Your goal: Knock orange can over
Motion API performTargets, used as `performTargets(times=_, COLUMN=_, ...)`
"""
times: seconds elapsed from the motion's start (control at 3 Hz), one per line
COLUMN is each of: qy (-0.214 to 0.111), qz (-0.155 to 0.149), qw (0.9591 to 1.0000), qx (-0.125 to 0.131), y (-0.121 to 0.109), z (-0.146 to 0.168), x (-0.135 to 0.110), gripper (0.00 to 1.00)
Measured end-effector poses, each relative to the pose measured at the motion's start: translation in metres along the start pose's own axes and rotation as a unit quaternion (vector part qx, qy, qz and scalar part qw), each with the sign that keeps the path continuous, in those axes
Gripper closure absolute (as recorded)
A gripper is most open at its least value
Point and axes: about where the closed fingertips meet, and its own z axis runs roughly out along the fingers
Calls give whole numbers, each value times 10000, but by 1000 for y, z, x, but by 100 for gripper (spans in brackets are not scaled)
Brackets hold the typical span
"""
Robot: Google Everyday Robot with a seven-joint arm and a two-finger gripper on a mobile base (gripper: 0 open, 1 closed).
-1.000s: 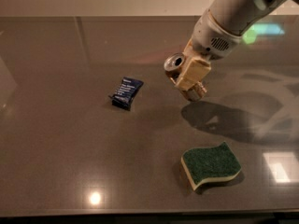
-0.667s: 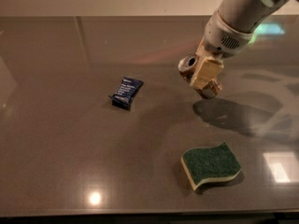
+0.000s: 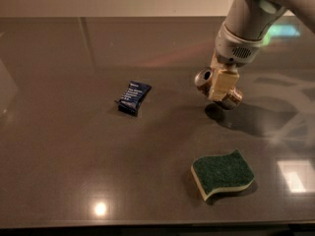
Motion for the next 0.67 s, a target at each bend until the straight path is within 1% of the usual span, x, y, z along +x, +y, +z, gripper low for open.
performTargets(times=0.33, qy=60, qz=-163, qw=9998, qx=-140, y=2, z=7, x=-2, gripper=15)
performTargets(times=0.67, qy=-4, qz=-246, qw=9994, qx=-240, y=4, z=11, x=-4, gripper=0)
